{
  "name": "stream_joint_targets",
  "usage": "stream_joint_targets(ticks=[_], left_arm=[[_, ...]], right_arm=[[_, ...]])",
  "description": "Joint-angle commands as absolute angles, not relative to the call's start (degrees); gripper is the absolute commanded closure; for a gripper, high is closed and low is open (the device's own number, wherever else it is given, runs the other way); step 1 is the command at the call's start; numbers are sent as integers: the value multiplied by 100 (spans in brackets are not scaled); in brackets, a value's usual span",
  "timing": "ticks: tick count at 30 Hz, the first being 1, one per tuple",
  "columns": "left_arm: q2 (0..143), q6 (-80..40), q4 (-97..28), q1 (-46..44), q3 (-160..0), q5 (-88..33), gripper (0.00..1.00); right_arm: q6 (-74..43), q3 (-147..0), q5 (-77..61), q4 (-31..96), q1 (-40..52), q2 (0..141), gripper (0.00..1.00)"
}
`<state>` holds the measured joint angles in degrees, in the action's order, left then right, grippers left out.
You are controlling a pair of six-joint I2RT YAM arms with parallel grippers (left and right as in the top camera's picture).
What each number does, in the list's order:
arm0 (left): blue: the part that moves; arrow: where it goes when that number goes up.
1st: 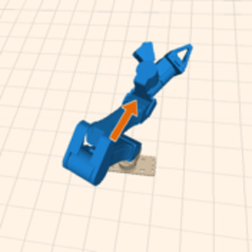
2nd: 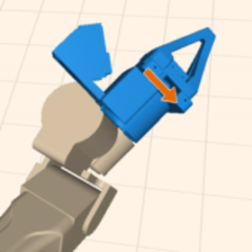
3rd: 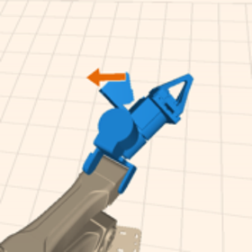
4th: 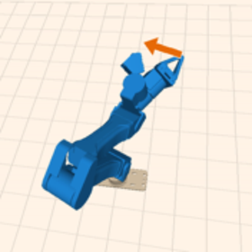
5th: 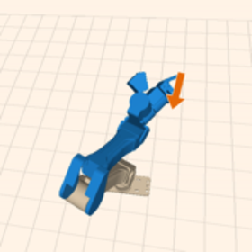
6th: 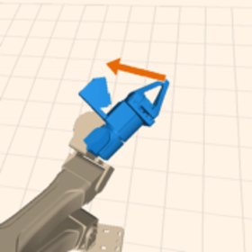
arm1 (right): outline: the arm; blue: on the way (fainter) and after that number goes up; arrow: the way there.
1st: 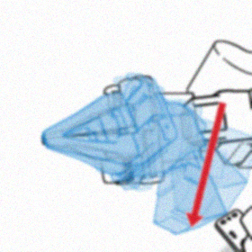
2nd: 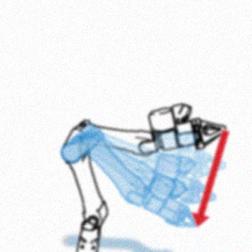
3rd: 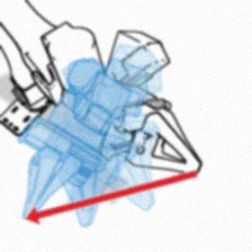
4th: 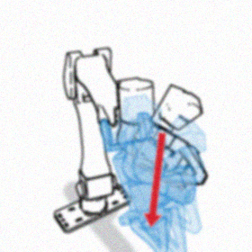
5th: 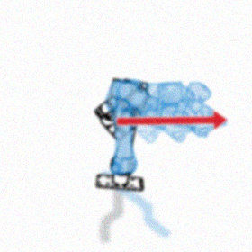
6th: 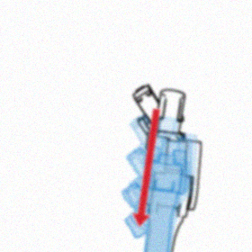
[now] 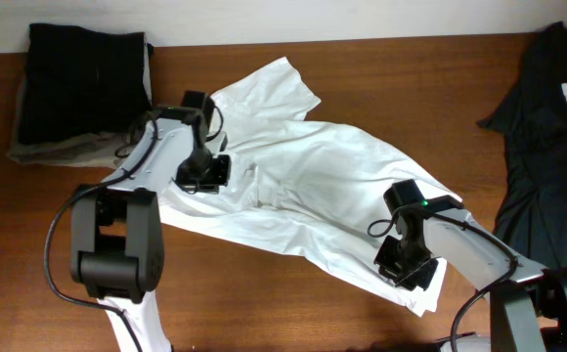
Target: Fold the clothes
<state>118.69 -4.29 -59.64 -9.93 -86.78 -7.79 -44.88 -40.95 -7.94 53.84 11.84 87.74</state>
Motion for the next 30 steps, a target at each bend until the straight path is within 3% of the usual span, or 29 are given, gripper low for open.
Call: stream_joint_targets(ticks=[1,7,9,14,22,28,29,30], left_arm=[[11817,-486,-5789,-685,-8388,-869,99],[11817,-679,-4899,-220,-7677,-869,94],[11817,-683,-4733,-19,-7502,-864,94],[11815,-939,-4995,770,-7491,-871,95],[11633,-1131,-5345,943,-7494,-974,99],[9931,-1131,-5196,823,-7505,-1028,99],[9526,-1129,-5105,731,-7524,-1028,94],[9172,-1129,-4958,615,-7540,-1031,78]], right_arm=[[-4748,-3924,-705,5349,1194,8823,77],[-4928,-3695,-701,5177,1192,8823,78],[-5009,-3691,-709,5179,1192,8823,82],[-5048,-3691,-679,5048,1192,8823,92],[-5426,-3697,-543,5179,1004,8803,96],[-5424,-4512,137,6259,493,7822,96],[-5238,-4888,322,6464,495,7566,87],[-4775,-5332,362,6541,493,7334,47]])
